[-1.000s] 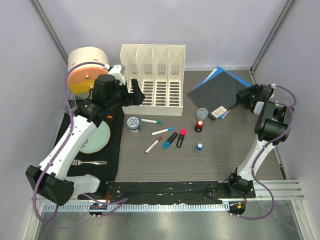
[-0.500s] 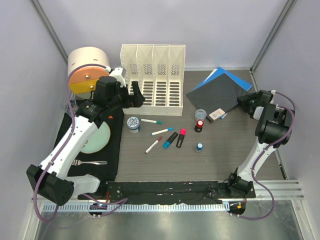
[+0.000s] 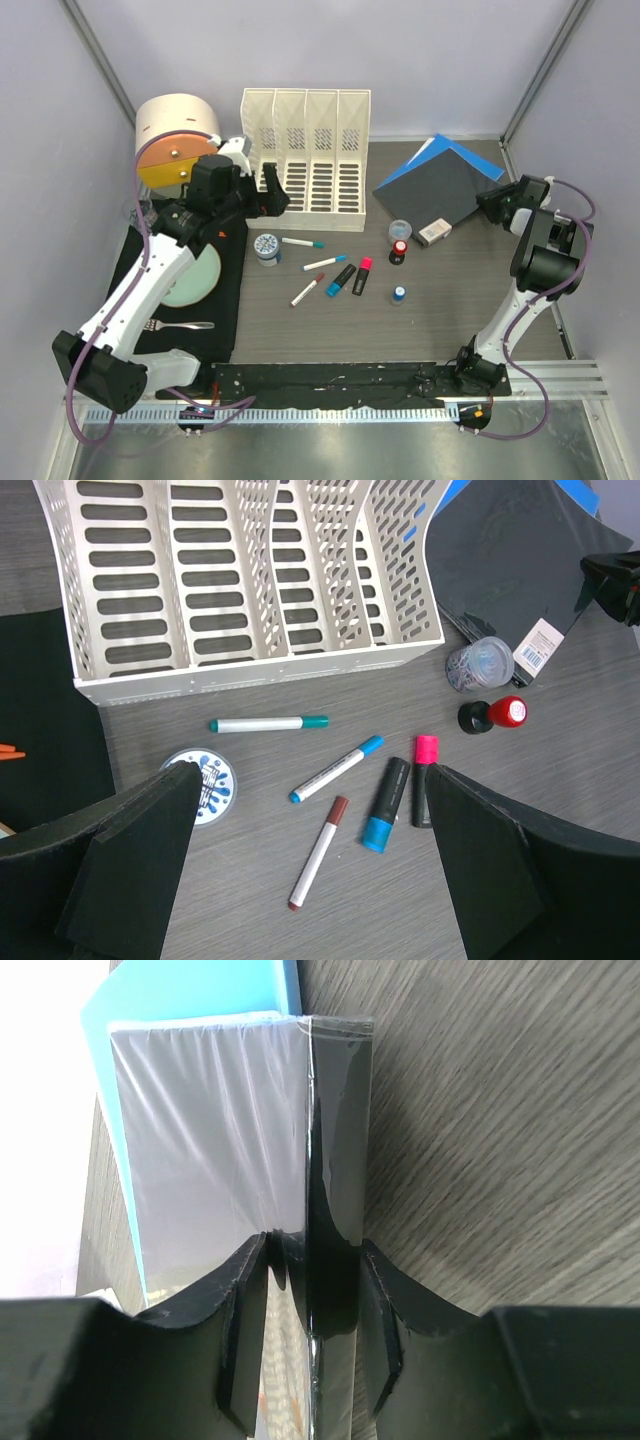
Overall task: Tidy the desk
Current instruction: Pick up the folder from the corner of the board.
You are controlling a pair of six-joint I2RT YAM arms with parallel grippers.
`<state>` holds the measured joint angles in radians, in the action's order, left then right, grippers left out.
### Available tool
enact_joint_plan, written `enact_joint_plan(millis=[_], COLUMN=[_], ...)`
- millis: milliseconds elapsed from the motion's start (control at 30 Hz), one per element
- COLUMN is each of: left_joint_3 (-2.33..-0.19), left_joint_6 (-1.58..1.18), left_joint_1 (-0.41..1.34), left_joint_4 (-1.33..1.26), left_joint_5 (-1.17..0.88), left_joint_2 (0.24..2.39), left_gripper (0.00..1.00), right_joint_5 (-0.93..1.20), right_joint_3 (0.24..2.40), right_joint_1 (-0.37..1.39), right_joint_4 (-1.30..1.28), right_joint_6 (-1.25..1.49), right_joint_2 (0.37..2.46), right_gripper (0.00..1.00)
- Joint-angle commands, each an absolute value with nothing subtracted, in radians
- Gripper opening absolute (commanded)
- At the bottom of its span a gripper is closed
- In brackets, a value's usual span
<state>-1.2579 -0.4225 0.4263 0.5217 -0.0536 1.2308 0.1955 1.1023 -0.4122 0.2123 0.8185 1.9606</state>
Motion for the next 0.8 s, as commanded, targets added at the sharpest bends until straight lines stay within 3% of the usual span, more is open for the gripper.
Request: enact_joint_plan(millis=[0,767], left_joint_3=[-1.255,-1.241], left_joint_6=[-0.431,-0.429], left_joint_1=[0.430,0.430], left_joint_4=[0.479,0.480], left_joint_5=[-0.058,-0.048], left_joint_2=[1.204,1.198], left_gripper=[1.00,1.00], right_joint_5=[0.155,0.251], right_joint_3=[1.114,1.181], right_joint_1=[-0.419,-0.417], right_joint_4=[0.204,0.202], right_joint_6=[0.788,0.772], right_joint_2=[1.885,1.674], right_gripper=[0.01,0.01])
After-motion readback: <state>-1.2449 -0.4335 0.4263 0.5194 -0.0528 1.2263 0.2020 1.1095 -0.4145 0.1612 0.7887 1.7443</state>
